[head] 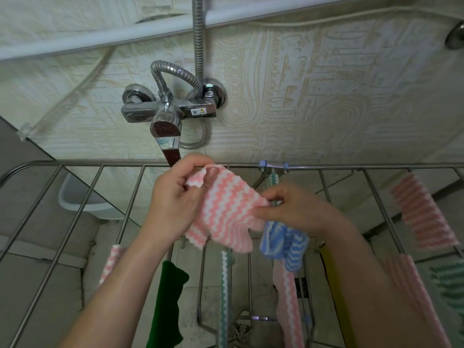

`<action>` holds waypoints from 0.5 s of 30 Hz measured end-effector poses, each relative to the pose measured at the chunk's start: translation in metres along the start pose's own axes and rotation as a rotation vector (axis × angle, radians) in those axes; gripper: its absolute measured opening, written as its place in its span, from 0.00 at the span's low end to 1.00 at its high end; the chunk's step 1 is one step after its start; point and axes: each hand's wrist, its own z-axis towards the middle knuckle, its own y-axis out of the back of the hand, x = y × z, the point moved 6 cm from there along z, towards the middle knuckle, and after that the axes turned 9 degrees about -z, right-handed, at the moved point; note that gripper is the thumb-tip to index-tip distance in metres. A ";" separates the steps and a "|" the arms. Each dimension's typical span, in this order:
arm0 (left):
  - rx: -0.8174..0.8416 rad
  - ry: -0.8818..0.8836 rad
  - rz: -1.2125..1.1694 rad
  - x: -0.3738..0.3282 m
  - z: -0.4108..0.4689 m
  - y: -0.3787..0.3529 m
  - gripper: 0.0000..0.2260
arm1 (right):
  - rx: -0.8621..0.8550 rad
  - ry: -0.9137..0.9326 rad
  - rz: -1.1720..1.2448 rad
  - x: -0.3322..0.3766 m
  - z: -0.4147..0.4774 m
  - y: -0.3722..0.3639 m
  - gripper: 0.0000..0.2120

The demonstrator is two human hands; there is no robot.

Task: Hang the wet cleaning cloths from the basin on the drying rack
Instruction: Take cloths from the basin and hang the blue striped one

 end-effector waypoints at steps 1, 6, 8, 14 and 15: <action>-0.015 0.008 -0.004 0.003 -0.001 0.004 0.03 | 0.002 -0.002 0.051 -0.003 -0.002 0.002 0.11; -0.108 0.410 -0.367 0.043 -0.012 0.011 0.07 | -0.021 -0.153 0.568 -0.022 -0.008 0.003 0.10; -0.149 0.634 -0.632 0.063 -0.018 0.010 0.08 | -0.053 -0.209 0.762 -0.030 -0.006 -0.001 0.18; 0.030 0.613 -0.873 0.085 -0.022 0.006 0.18 | 0.041 -0.396 1.023 -0.056 0.022 -0.047 0.24; 0.083 0.623 -0.834 0.092 -0.024 0.004 0.21 | 0.014 -0.431 0.987 -0.064 0.029 -0.052 0.22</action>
